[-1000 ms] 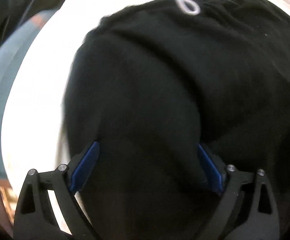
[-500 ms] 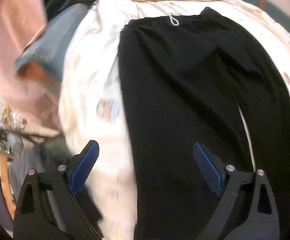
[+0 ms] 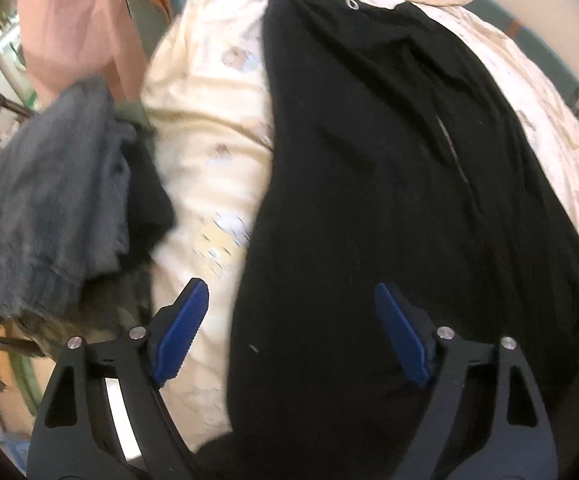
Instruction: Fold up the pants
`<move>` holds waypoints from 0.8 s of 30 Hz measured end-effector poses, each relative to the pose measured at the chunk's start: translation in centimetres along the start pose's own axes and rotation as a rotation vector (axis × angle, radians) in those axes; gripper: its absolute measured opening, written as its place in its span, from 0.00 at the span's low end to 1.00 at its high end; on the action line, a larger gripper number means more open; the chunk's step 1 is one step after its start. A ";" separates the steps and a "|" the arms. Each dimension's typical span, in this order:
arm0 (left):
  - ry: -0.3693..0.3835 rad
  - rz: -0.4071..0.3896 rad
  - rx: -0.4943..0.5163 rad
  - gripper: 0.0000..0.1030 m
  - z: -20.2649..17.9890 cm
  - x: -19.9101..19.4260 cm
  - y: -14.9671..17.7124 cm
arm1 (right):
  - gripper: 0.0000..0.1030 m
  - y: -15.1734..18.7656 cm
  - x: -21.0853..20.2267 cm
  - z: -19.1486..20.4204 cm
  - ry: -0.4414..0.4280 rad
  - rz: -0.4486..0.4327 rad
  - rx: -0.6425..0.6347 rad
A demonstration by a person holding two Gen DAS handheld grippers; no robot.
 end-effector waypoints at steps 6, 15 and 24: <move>-0.049 0.162 0.076 0.06 -0.5 6.1 2.2 | 0.74 1.5 -0.5 -0.2 0.051 -0.005 0.005; -0.185 0.145 0.042 0.02 2.8 3.9 3.5 | 0.74 2.3 0.7 0.1 0.123 0.045 -0.059; -0.072 0.142 -0.138 0.28 6.2 1.9 5.0 | 0.74 2.8 3.0 1.0 0.140 0.110 -0.098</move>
Point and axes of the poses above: each gripper's, at about its wrist camera, not at the fingertips, and x roughly the way its jaws point, z to its left, y to its underside, the point moved 2 cm from there along x, roughly the way its jaws point, and after that the axes turned 3 degrees about x, right-handed, at the moved point
